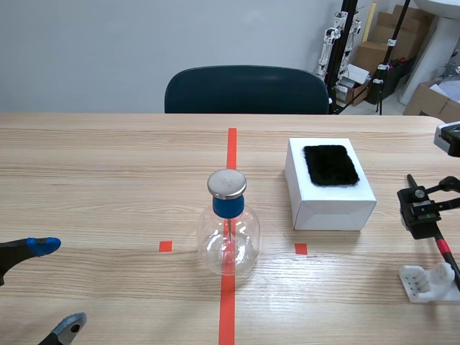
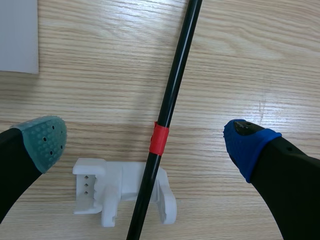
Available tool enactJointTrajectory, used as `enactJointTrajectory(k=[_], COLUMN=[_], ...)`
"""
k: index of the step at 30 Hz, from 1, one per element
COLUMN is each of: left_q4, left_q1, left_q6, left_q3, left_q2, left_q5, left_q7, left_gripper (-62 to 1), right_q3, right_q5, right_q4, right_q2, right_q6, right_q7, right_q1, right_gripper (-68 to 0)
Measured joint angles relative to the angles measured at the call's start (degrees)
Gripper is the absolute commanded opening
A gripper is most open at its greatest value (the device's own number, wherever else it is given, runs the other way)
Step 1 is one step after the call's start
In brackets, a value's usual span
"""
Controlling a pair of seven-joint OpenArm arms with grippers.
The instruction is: Do the electroscope experiment. return to the home posture
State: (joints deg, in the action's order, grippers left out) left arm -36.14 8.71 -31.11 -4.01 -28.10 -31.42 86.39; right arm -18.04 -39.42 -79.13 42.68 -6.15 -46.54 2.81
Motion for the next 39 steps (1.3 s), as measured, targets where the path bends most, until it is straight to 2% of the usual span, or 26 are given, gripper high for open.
enactJointTrajectory(k=[4,6,16,18,20,22,24,27,31,35,39], left_q4=[0.0,0.0,0.0,-0.02,-0.81,-3.08,-6.38,-12.11,-20.63,-29.0,-36.59], left_q1=[0.0,0.0,0.0,0.02,0.39,1.6,3.5,7.85,15.52,23.54,30.47], left_q6=[0.0,0.0,-0.04,-1.4,-5.95,-8.57,-8.59,-8.61,-8.63,-8.17,-3.85], left_q3=[0.0,0.0,0.0,0.0,0.0,0.02,0.7,4.96,11.26,15.15,16.09], left_q2=[0.0,0.0,0.0,-0.04,-0.52,-2.14,-4.48,-7.19,-9.05,-9.18,-9.16], left_q5=[0.0,0.0,0.0,0.79,5.07,10.6,14.69,19.69,22.95,27.06,31.39], left_q7=[0.0,0.0,0.0,-0.02,-0.46,-0.35,-0.55,-5.81,-11.17,-16.37,-20.94], left_gripper=[1.4,1.4,1.4,1.4,1.4,1.4,1.4,1.4,1.4,1.4,1.4], right_q3=[0.0,-0.02,0.0,0.33,1.88,4.22,7.04,11.32,16.81,21.03,24.83], right_q5=[-0.11,-2.21,-5.01,-5.05,-5.09,-5.05,-4.96,-3.21,0.0,3.04,7.28], right_q4=[0.0,0.0,-0.28,-1.88,-4.57,-7.74,-11.08,-15.63,-21.24,-25.94,-30.08], right_q2=[0.04,0.57,6.19,7.48,8.59,9.62,10.38,10.51,10.49,10.01,7.74], right_q6=[0.0,0.04,-0.02,0.0,0.02,0.02,0.04,0.07,0.22,0.26,0.48], right_q7=[0.0,-0.79,-4.74,-4.76,-4.76,-4.76,-4.74,-4.74,-4.24,4.15,15.47], right_q1=[0.0,0.0,-0.24,-1.51,-3.61,-6.25,-9.51,-15.19,-24.83,-35.01,-43.58], right_gripper=[-2.0,-2.0,-2.0,-2.0,-2.0,-2.0,-2.0,-2.0,-2.0,-2.0,-2.0])
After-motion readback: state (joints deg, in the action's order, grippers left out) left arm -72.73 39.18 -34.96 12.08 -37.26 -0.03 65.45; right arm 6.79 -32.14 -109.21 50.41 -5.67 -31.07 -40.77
